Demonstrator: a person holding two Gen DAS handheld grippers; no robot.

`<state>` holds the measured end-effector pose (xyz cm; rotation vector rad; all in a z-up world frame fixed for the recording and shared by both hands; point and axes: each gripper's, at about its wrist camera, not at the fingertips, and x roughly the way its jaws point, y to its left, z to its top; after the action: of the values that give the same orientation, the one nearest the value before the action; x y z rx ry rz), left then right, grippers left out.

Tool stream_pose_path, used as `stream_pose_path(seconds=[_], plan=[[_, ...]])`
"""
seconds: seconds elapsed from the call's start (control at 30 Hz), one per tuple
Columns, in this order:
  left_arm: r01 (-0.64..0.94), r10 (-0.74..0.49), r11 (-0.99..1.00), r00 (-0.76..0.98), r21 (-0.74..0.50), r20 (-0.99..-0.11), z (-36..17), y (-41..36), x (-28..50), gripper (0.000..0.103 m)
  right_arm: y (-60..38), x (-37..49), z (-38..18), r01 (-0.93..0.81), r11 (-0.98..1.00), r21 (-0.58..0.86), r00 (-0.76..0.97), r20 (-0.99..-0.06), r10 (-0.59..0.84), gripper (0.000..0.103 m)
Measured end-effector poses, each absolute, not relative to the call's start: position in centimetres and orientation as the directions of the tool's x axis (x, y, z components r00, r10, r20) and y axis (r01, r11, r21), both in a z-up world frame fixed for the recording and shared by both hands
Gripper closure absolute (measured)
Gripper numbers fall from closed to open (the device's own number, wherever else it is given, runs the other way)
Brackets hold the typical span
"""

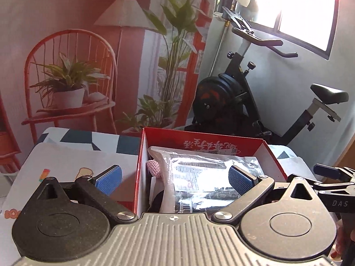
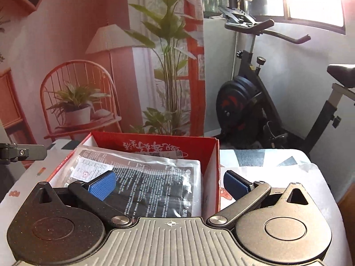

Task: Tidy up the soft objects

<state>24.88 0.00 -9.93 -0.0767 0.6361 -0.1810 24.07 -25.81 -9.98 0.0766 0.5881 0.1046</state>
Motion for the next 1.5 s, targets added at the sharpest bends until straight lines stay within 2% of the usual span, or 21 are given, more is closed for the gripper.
stream_pose_path(seconds=[0.27,0.47,0.6,1.13,1.5], plan=[[0.175,-0.203,0.979,0.821,-0.103,-0.533,-7.8,0.3,21.8,0.000,-25.9,21.3,-7.3,-0.055,0.992,0.117,0.852,-0.512,0.108,0.000],[0.192,-0.180,0.981,0.839,-0.030,-0.514,-5.6,-0.1,19.2,0.000,-26.5,18.6,-4.9,-0.037,0.990,0.135,0.877,-0.470,0.097,0.000],[0.177,-0.162,0.984,0.856,-0.018,-0.492,-3.8,0.2,17.4,0.000,-26.4,16.7,-3.1,-0.026,0.995,0.099,0.887,-0.457,0.069,0.000],[0.137,-0.116,0.990,0.932,0.035,-0.344,2.1,-0.4,8.1,0.000,-26.0,6.6,3.6,-0.036,0.993,0.110,0.935,-0.348,0.073,0.000],[0.079,-0.069,0.997,0.942,0.017,-0.328,2.6,0.3,5.3,0.000,-26.3,2.7,4.4,0.024,0.995,0.092,0.935,-0.354,0.010,0.000]])
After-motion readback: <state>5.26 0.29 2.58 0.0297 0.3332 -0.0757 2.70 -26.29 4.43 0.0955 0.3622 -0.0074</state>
